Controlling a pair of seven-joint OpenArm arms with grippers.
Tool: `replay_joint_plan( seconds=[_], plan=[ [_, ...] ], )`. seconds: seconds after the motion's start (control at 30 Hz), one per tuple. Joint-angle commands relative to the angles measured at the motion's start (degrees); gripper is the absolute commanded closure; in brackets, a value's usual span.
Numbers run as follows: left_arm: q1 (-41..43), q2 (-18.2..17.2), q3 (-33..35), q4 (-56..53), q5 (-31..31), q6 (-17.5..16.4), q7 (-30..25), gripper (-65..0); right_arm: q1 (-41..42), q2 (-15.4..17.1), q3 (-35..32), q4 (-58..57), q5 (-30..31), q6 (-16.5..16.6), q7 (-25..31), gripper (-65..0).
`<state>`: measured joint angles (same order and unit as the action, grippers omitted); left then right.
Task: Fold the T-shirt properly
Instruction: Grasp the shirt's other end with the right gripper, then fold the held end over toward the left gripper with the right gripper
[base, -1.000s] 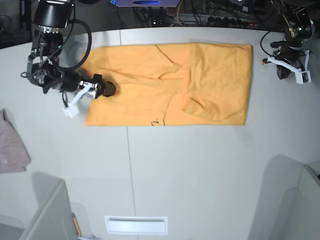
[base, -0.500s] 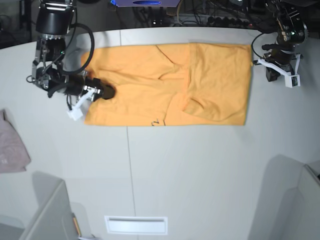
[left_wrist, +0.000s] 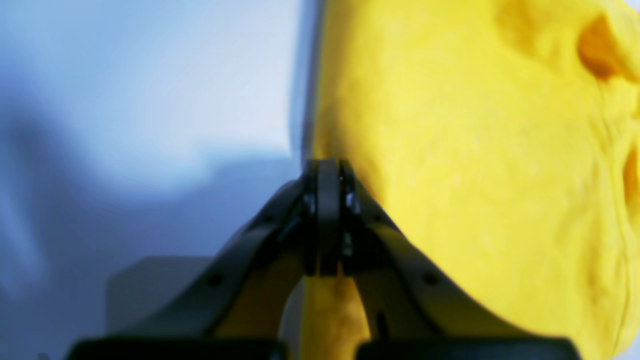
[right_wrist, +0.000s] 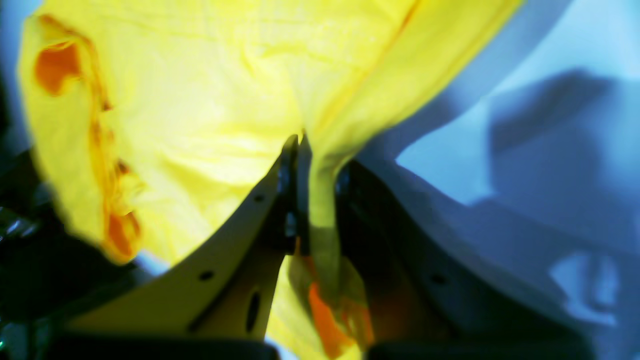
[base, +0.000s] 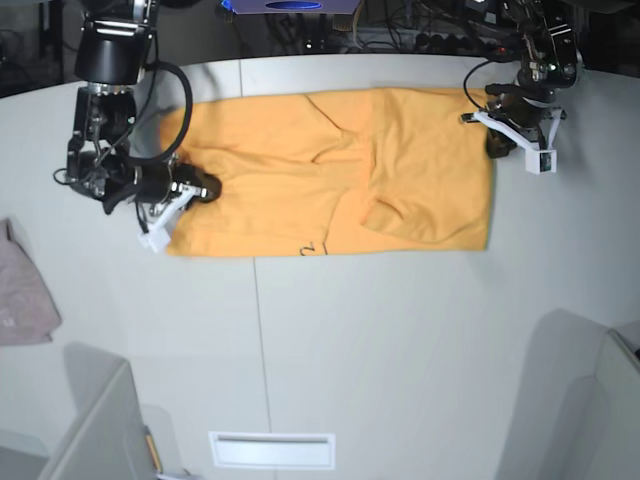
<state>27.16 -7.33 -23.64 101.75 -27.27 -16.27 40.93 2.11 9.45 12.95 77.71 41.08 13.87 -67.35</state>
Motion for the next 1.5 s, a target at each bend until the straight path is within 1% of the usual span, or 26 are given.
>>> replay_joint_plan(
  seconds=[0.0,0.1,0.13,0.17,0.23,0.33,0.47,0.63,0.73,0.8,0.87,0.93,1.07,1.13,1.2,1.27,1.37,1.47],
  plan=[
    [-0.2,-0.4,0.9,0.9,-0.6,-0.1,-1.1,0.0,0.4,0.9,0.2,1.7,-3.5,-1.0,-0.1,0.0],
    [-2.0,-0.3,3.7,0.9,-0.6,0.0,-1.1,0.0,0.4,0.6,0.2,6.1,-5.4,-1.1,-0.6,0.0],
    [-2.2,-0.3,4.5,0.9,-0.6,0.5,-1.0,0.0,0.3,0.3,0.2,7.4,-6.0,-1.1,-0.6,0.0],
    [-2.4,-0.3,5.4,0.9,-0.6,1.8,-0.8,0.0,0.1,-0.1,0.1,8.7,-7.1,-1.3,-0.6,0.0],
    [-3.9,-0.4,7.4,1.0,-0.6,5.2,-0.8,0.0,0.0,-0.6,0.1,11.7,-9.1,-2.7,-0.6,0.0],
    [-5.2,-0.8,11.2,0.9,-0.6,7.5,-0.8,0.0,-0.4,-2.0,0.1,15.3,-10.5,-3.3,-0.7,0.0],
    [-5.5,-0.9,14.9,0.9,-0.6,7.6,-0.8,0.0,-0.5,-3.9,0.1,20.7,-10.5,-3.5,-1.4,0.0],
    [-5.5,-0.6,15.4,0.9,-0.6,7.6,-0.7,0.0,-0.5,-7.0,-0.1,26.5,-10.5,-3.5,-4.4,0.0],
    [-5.6,-0.5,15.4,0.9,-0.6,7.6,-0.7,0.0,-0.4,-7.9,-3.6,28.9,-10.5,-3.7,-5.2,0.0],
    [-5.6,-0.4,16.4,0.9,-0.6,7.6,-0.7,0.0,-0.4,-9.0,-6.8,29.2,-10.5,-6.1,-4.7,0.0],
    [-5.8,-0.6,19.0,0.9,-0.6,7.6,-0.7,0.0,-0.4,-9.8,-10.0,29.2,-10.4,-10.5,-4.5,0.0],
    [-5.9,-0.5,20.8,0.9,-0.6,7.7,-0.7,0.0,-0.2,-10.6,-13.0,29.4,-10.3,-13.2,-3.9,0.0],
    [-6.2,-0.4,22.7,0.9,-0.6,7.7,-0.7,0.0,-0.4,-10.6,-19.8,30.9,-10.2,-16.1,-2.0,0.0],
    [-6.3,-0.4,22.5,0.9,-0.6,7.7,-0.7,0.0,-0.4,-10.6,-22.6,31.4,-10.2,-19.0,-1.8,0.0],
    [-6.2,-0.4,22.0,0.9,-0.6,7.7,-0.7,0.0,-0.3,-10.6,-25.2,32.4,-10.1,-21.2,-1.8,0.0],
    [-6.1,-0.8,21.9,0.9,-0.6,7.7,-0.7,0.0,-0.2,-10.6,-27.8,33.6,-10.1,-22.4,-1.8,0.0],
    [-5.8,-0.9,21.9,1.4,-0.6,7.7,-0.7,0.0,0.0,-10.6,-30.3,34.1,-10.3,-22.9,-1.6,0.0],
    [-5.7,-0.9,21.9,1.5,-0.7,7.7,-0.7,0.0,0.3,-10.6,-32.6,33.8,-10.4,-22.9,0.7,0.0]
  ],
)
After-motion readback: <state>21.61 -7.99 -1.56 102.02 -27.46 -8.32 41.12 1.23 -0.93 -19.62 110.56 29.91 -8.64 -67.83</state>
